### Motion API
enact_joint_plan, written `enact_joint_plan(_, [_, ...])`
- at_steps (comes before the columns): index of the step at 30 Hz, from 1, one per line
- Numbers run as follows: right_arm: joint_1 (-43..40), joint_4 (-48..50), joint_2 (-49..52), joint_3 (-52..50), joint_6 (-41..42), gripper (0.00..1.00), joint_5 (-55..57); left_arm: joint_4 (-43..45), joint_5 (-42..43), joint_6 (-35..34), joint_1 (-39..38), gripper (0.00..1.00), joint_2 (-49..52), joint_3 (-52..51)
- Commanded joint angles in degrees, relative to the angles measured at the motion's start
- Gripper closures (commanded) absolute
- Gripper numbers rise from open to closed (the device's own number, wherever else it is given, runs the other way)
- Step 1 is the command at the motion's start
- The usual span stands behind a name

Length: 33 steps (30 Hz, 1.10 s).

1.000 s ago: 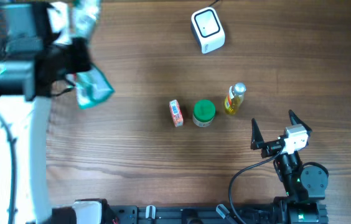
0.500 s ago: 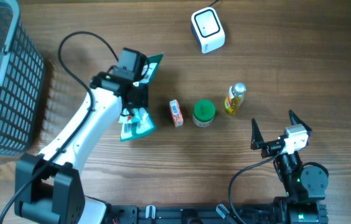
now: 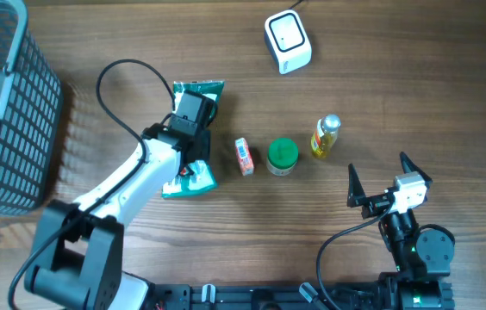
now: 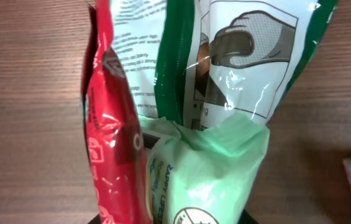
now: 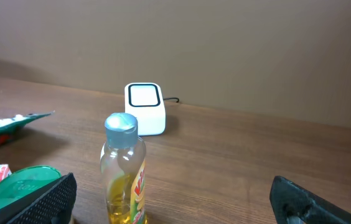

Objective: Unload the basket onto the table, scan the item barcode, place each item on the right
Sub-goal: 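Carry the glove packets out and lower them onto the table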

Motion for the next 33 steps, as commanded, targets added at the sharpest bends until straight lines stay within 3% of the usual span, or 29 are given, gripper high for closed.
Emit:
enact_joint_plan(1, [-0.4,0.1,-0.3,-0.1,-0.1,0.00,0.5,1.9,-1.4,2.0,-0.1,0.76,4.6,-0.3])
enact_joint_plan(2, [-0.4,0.1,-0.3,-0.1,-0.1,0.00,0.5,2.1,-1.4,2.0,-0.1,0.69,5.2,-0.3])
enact_joint_plan(4, [-0.4,0.2,-0.3,-0.1,-0.1,0.00,0.4,2.3,-1.4,2.0,-0.1,0.40,5.5,-0.2])
enact_joint_plan(11, [-0.4,0.1,-0.3,-0.1,-0.1,0.00,0.5,1.9,-1.3,3.5,0.0,0.11,0.6,0.7])
enact_joint_plan(17, [-0.4,0.1,-0.3,-0.1,-0.1,0.00,0.5,1.6,0.1,3.5,0.0,0.03,-4.5,0.7])
enact_joint_plan(24, [-0.4,0.1,-0.3,-0.1,-0.1,0.00,0.5,-0.2,4.3,-0.7,2.7,0.04,-6.4,1.1])
enact_joint_plan(25, [-0.4,0.2,-0.3,-0.1,-0.1,0.00,0.5,-0.7,5.6,-1.7,4.1,0.03,-7.0,1.5])
enact_joint_plan(26, [-0.4,0.2,-0.3,-0.1,-0.1,0.00,0.5,-1.7,13.7,-3.2,10.6,0.03,-9.3,3.0])
enact_joint_plan(29, [-0.4,0.1,-0.3,-0.1,-0.1,0.00,0.5,-1.5,23.8,-5.5,17.7,0.00,-11.1,3.0])
enact_joint_plan(33, [-0.4,0.1,-0.3,-0.1,-0.1,0.00,0.5,-6.0,27.0,-9.3,26.9,0.00,-11.2,3.0])
